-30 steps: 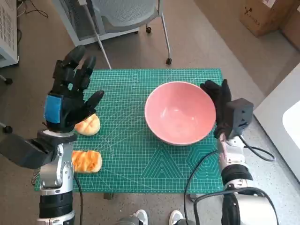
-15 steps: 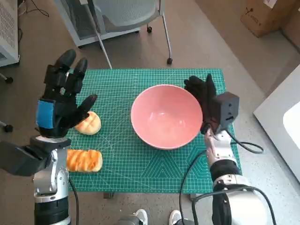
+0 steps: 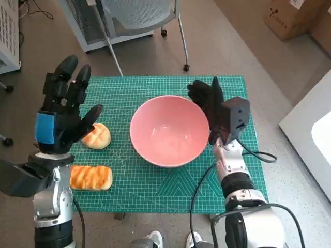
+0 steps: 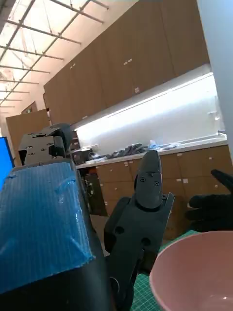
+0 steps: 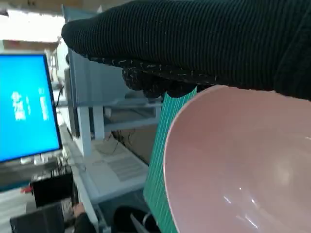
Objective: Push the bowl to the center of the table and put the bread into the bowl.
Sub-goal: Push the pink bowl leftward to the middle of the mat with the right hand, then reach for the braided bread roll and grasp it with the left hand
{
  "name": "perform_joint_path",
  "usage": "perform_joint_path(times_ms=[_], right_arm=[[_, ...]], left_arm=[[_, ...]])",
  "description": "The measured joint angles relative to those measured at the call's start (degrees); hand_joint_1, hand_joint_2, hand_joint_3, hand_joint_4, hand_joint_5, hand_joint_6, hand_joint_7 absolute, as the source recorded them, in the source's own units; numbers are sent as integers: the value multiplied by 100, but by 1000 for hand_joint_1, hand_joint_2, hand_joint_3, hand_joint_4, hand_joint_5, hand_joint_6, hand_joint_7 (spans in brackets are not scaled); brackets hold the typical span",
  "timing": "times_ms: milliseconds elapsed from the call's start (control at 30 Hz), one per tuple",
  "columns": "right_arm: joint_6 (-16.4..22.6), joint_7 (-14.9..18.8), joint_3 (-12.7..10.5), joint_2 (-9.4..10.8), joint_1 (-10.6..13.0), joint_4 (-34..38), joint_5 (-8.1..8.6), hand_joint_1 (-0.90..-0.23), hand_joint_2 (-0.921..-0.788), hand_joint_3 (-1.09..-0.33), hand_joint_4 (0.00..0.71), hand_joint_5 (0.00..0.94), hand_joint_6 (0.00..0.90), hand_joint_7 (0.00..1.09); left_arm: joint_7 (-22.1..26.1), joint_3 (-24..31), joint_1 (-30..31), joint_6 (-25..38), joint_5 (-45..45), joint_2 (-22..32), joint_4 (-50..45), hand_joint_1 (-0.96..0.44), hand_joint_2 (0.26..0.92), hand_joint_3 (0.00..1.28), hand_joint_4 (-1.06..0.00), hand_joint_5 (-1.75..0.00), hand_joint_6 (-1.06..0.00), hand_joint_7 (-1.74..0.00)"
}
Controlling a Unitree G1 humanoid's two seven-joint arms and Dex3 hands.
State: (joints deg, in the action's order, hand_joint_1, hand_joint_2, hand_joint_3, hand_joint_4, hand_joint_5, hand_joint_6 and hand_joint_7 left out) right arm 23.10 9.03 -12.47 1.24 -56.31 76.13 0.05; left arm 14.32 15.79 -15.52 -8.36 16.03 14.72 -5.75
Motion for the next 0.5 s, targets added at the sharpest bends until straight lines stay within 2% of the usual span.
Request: perform_joint_path(times_ms=[267,500], right_arm=[[59,53,81,-75,-118,-15,-78,-506,-921,-685,307,0,462,6],[597,195,103,-376,-206,-180,-69,-488,-921,-696,271,0,441,1]], left_arm=[[-64,7,115,57,-2,6,-129,-399,921,245,-197,-83,1,-563],[-99,90,265,136,1,77,-402,-397,921,243,-210,-85,1,-573]])
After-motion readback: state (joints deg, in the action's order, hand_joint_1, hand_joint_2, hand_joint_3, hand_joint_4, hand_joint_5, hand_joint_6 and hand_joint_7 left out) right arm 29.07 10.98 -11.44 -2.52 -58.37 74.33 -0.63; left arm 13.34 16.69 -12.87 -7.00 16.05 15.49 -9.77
